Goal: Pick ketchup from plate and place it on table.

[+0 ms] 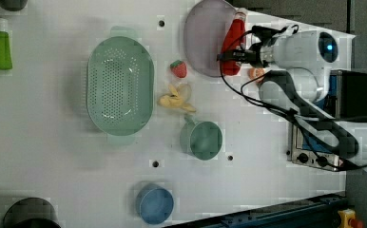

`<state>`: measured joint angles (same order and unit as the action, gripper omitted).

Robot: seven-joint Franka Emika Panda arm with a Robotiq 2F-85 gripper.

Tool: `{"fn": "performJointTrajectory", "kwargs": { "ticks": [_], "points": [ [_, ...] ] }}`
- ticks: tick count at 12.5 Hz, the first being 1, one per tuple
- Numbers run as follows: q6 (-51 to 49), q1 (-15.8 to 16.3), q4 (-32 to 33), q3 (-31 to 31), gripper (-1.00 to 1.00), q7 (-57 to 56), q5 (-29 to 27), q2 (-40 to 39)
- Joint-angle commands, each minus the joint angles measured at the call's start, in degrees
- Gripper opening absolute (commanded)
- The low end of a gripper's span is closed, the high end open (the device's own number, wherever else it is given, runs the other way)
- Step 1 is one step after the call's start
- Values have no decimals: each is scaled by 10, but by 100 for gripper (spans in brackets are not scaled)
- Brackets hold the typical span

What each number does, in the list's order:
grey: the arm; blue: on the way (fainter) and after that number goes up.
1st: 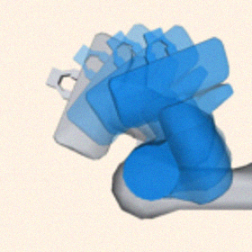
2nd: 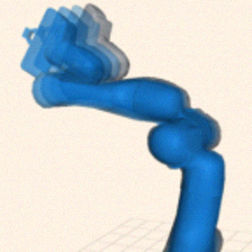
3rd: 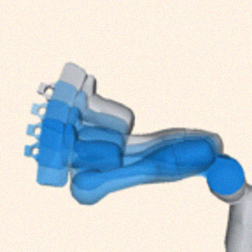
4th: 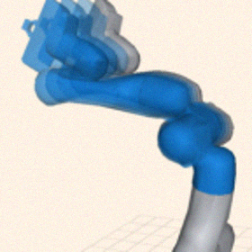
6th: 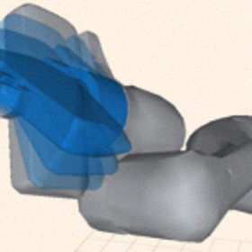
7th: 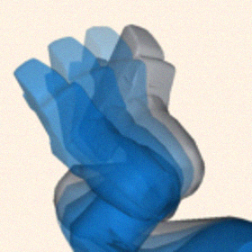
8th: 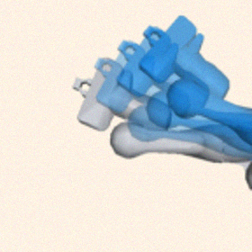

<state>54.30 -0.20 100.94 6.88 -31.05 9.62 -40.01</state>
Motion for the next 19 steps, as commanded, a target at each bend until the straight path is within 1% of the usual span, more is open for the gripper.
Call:
{"fn": "performJointTrajectory", "kwargs": {
  "ticks": [1,4,5,8,10,12,14,17,19],
  "points": [
    [-66,-11,-13,0,21,11,-3,123],
    [-185,-26,-8,-7,21,12,-5,209],
    [-222,-33,-2,-10,21,14,-15,235],
    [-313,-53,35,-25,21,14,-76,306],
    [-346,-63,76,-40,21,15,-96,342],
    [-342,-67,129,-53,21,14,-97,372],
    [-312,-68,187,-60,21,22,-97,400],
    [-221,-67,273,-58,21,32,-97,423],
    [-158,-63,320,-54,21,32,-97,412]
  ]
}}
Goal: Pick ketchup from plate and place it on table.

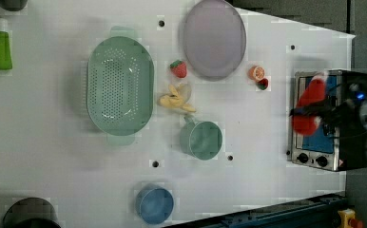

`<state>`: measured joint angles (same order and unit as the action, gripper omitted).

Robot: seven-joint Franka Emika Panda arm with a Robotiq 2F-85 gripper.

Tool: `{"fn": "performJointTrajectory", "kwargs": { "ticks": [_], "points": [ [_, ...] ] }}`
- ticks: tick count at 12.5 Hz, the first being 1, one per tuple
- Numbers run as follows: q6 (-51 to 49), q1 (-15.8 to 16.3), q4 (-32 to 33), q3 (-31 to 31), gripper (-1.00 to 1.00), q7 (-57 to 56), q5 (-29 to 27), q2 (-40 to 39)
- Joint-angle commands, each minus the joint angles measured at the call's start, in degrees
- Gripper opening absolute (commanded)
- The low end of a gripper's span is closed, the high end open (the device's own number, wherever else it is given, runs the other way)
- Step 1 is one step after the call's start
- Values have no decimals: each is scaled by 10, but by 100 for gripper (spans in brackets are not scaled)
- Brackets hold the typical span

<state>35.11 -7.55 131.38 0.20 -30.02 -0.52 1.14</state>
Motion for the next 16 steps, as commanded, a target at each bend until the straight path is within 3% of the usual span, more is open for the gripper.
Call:
{"fn": "performJointTrajectory", "kwargs": {
  "ticks": [1,5,7,10,13,16],
  "points": [
    [66,11,35,15,21,22,5,-12],
    [199,11,71,22,21,22,5,-83],
    [209,10,72,21,29,22,5,-93],
    [207,9,69,22,95,22,5,-81],
    [198,11,68,24,100,32,5,-43],
    [144,14,48,29,100,123,5,15]
  ]
}}
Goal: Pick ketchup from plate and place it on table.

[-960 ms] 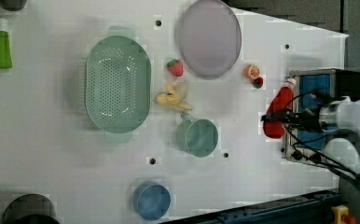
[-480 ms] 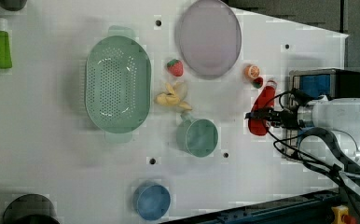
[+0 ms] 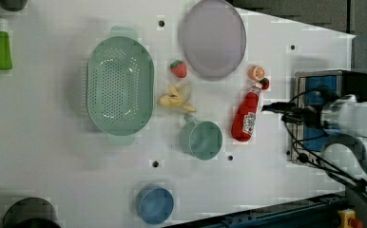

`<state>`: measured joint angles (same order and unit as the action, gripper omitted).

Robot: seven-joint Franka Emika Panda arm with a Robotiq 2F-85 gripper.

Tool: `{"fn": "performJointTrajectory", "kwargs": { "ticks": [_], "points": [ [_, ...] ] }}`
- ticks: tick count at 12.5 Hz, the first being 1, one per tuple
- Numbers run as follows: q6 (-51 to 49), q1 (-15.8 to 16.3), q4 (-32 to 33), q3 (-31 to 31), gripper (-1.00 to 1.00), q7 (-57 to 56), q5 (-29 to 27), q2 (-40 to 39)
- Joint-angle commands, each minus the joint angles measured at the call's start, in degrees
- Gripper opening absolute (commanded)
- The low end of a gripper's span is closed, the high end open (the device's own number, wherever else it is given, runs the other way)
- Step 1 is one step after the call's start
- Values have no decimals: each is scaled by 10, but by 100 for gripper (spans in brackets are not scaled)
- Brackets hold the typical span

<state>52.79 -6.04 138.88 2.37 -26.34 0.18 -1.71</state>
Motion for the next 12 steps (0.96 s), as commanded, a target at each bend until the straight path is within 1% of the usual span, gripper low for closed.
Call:
{"fn": "performJointTrajectory", "kwargs": {
  "ticks": [1,2,3,8,11,12],
  "points": [
    [-75,-1,-44,11,100,138,-2,61],
    [-123,1,-65,16,100,180,-2,75],
    [-169,2,-90,20,100,199,-2,87],
    [-309,1,-236,23,100,200,-2,97],
    [-415,-1,-310,21,100,203,-2,95],
    [-436,-1,-330,20,100,204,-2,95]
  ]
}}
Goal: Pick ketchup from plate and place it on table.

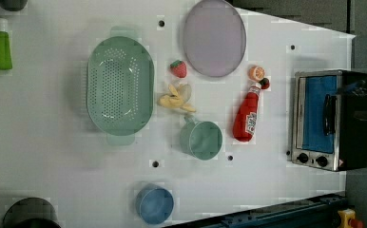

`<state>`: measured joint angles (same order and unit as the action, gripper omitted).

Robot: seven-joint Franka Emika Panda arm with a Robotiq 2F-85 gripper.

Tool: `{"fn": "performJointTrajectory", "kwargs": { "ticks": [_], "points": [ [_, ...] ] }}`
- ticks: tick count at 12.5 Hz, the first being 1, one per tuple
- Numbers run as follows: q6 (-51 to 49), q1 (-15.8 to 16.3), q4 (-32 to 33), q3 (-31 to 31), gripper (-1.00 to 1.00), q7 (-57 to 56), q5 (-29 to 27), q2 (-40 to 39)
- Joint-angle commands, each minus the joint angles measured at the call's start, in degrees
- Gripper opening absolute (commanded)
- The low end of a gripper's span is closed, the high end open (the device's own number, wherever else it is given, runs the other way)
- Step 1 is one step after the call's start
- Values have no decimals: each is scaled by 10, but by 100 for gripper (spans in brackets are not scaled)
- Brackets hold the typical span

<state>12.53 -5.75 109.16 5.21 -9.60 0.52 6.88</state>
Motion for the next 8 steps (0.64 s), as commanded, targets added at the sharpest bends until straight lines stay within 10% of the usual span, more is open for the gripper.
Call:
{"fn": "performJointTrajectory", "kwargs": {
  "ticks": [1,8],
  "points": [
    [-58,-4,-50,-10,100,36,-5,9],
    [-118,-4,-67,-10,100,36,-5,7]
  ]
}}
